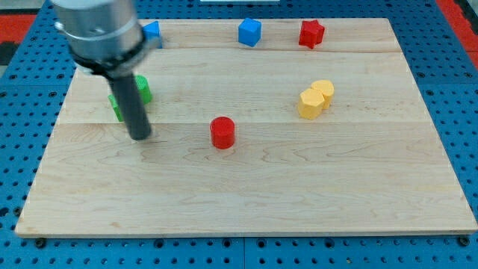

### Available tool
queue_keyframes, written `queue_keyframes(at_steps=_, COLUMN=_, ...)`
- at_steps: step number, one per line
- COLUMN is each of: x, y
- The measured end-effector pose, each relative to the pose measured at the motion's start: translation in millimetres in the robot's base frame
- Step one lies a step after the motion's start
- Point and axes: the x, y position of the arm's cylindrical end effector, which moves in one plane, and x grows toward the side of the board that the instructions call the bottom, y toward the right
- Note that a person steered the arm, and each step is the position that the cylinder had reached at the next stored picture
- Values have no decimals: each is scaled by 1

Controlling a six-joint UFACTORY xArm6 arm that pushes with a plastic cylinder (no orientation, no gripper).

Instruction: Move the red circle to the bottom of the green star

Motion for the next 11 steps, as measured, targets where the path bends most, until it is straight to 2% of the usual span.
queue_keyframes(at_steps=1, x=8, y=-27)
queue_keyframes(at_steps=3, x=-48, y=-32)
queue_keyframes(at_steps=4, x=-84, y=-6)
queue_keyframes(at_steps=5, x=-77, y=36)
queue_keyframes(at_steps=6, x=-61, y=165)
queue_keyframes(at_steps=7, x=10, y=197)
queue_keyframes(at_steps=8, x=10, y=170)
queue_keyframes(at_steps=9, x=-5, y=114)
queue_keyframes(at_steps=10, x=37, y=148)
queue_keyframes(at_steps=11, x=38, y=89)
